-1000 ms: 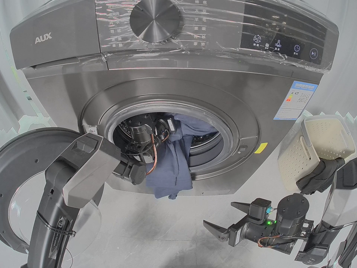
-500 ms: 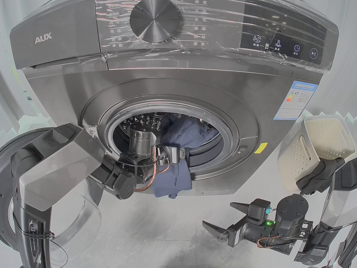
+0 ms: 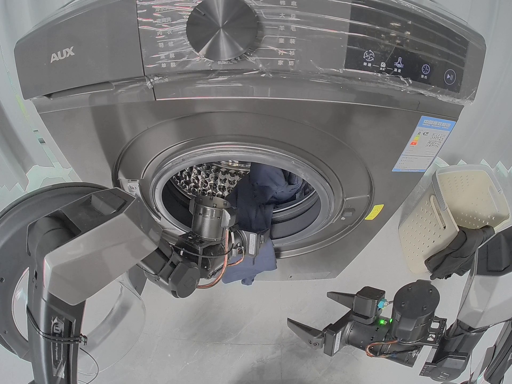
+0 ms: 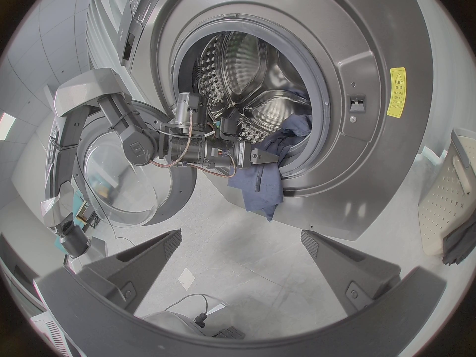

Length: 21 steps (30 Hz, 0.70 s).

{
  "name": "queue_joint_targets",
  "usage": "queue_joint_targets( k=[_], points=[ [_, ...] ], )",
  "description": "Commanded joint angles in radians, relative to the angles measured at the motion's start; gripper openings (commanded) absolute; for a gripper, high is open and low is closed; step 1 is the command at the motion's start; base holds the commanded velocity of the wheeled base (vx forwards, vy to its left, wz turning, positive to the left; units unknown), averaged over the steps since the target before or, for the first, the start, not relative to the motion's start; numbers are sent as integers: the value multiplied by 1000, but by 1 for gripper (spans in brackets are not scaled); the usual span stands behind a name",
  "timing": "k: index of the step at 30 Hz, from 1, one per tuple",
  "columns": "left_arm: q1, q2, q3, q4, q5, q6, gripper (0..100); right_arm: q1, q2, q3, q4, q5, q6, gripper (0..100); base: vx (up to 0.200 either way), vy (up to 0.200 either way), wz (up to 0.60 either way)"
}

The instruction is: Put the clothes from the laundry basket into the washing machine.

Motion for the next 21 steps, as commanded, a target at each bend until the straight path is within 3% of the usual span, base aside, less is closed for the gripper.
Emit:
queue_joint_targets(
  k=[1, 9, 13, 17, 21],
  points=[
    [7, 45, -41, 0, 4, 0, 0, 1, 2, -2, 0, 0, -1, 100, 0, 0, 0],
    [12, 59, -138, -14, 7, -17, 0, 3, 2, -4, 0, 0, 1, 100, 0, 0, 0],
    [19, 105, -287, -103, 44, -68, 0, 3, 2, -4, 0, 0, 1, 100, 0, 0, 0],
    [44, 171, -425, -165, 96, -69, 0, 3, 3, -6, 0, 0, 1, 100, 0, 0, 0],
    [53, 200, -455, -204, 104, -68, 0, 3, 3, -6, 0, 0, 1, 100, 0, 0, 0]
  ],
)
